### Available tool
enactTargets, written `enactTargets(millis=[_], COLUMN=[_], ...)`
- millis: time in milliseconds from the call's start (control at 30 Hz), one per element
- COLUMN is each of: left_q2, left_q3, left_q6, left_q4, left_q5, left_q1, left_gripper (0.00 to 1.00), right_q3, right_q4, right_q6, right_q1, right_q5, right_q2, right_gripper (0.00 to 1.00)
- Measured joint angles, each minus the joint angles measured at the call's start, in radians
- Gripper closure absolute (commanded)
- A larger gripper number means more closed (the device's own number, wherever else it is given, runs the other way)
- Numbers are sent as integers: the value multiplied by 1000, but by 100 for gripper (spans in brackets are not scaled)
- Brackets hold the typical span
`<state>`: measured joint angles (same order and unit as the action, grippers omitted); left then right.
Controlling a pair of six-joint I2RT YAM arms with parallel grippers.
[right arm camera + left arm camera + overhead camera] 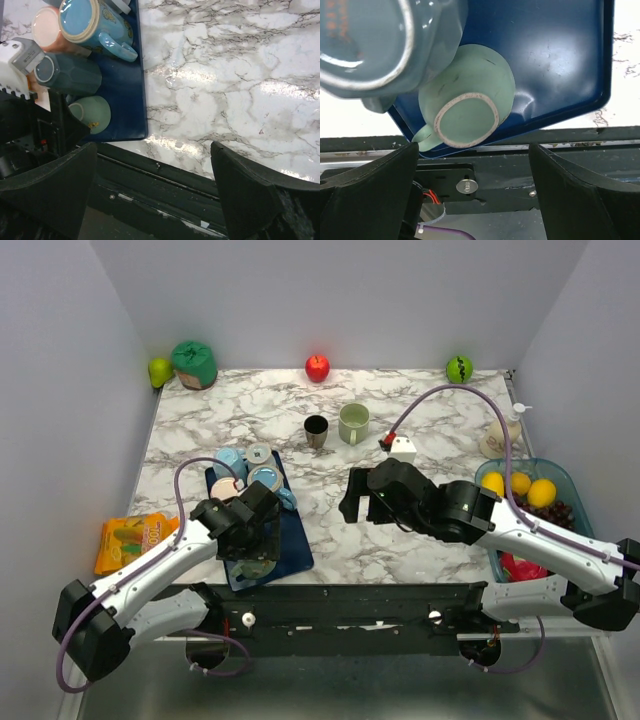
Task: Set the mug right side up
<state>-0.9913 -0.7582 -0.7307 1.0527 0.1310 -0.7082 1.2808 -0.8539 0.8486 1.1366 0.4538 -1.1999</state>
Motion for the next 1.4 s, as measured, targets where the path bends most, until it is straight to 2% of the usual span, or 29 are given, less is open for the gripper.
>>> enactTargets(millis=[300, 533, 767, 900, 1067, 1167, 1333, 1400], left_q2=[-105, -127, -137, -141, -141, -141, -162, -177], left_q3=[8, 23, 23, 23, 24, 28, 30, 30], left_q6=[-35, -51, -88, -93, -86, -81, -78, -78], left_q4=[-72, -116, -196, -222, -221, -220, -221, -221], left_q5=[-47, -95, -107, -110, -113, -113, -113, -113], left_q1=[2, 2, 2, 1, -2, -7, -19, -27], left_gripper=[2, 9, 26, 31, 46, 51, 52, 58], right_q3=[-35, -54, -74, -81, -89, -92, -93, -93], right_q4=[0, 0, -2, -2, -2, -2, -2, -2], right_q6=[15, 24, 27, 33, 37, 42, 42, 42], right_q1=[-5, -10, -12, -13, -13, -13, -13, -13], right_q5=[0, 2, 2, 3, 3, 3, 4, 4], right_q2=[47, 97, 115, 119, 128, 131, 131, 131], right_gripper=[1, 1, 1, 1, 1, 1, 1, 1])
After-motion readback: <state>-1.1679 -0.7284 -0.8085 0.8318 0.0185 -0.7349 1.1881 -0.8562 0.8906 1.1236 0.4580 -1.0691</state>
